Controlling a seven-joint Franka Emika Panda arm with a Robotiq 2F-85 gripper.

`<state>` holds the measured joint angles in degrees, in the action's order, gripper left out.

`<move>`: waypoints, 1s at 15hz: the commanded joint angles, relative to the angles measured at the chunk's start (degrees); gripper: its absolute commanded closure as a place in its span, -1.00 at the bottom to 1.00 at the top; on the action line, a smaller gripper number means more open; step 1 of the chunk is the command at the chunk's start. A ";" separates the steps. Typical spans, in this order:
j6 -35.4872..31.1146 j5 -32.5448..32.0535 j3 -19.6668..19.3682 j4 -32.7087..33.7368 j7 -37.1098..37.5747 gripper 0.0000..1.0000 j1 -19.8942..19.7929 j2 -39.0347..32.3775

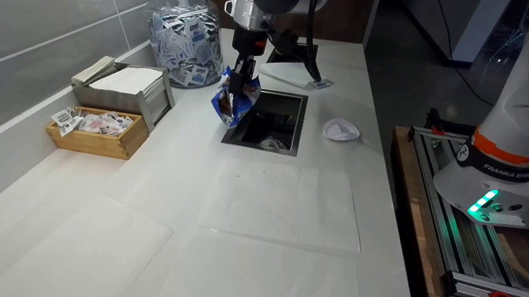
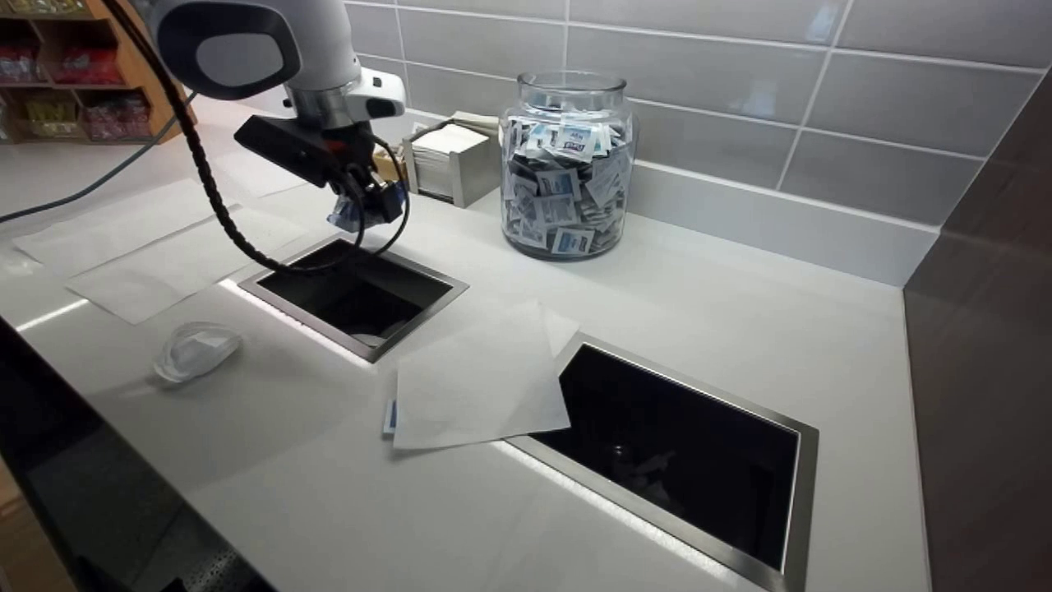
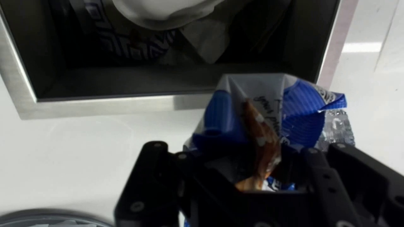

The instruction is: Press down on the white and blue packet and put it in the trash chute on the left

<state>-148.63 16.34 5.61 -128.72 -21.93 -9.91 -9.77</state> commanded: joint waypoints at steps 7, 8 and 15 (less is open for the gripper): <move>-0.65 6.12 -7.27 -15.19 -5.86 1.00 1.66 14.18; -0.56 5.93 -8.04 -15.63 -5.90 1.00 1.92 14.73; 0.33 5.04 -11.04 -16.43 -5.53 0.50 3.81 16.36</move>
<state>-148.63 20.61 -3.70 -143.43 -26.34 -7.76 4.67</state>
